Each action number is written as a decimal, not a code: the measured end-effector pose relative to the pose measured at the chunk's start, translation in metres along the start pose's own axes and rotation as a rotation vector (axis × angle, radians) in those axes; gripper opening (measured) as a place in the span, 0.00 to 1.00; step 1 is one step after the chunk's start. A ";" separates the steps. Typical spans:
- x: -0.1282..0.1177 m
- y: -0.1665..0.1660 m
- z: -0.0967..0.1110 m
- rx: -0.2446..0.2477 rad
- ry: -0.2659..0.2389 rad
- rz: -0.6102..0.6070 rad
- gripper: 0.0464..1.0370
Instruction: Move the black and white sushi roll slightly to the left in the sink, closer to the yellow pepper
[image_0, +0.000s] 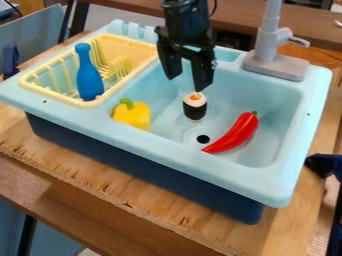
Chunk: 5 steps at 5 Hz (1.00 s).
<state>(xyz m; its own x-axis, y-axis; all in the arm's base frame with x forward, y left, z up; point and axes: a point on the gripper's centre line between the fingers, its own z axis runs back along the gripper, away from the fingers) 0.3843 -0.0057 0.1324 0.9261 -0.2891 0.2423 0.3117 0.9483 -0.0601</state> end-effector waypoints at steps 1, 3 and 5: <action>-0.003 0.002 -0.006 0.015 0.017 -0.003 0.96; -0.004 -0.006 -0.039 -0.093 0.074 -0.029 0.96; 0.000 0.000 -0.055 -0.099 0.119 -0.051 0.92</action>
<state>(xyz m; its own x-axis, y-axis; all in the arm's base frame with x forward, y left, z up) 0.3961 -0.0133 0.0791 0.9254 -0.3557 0.1309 0.3730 0.9161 -0.1469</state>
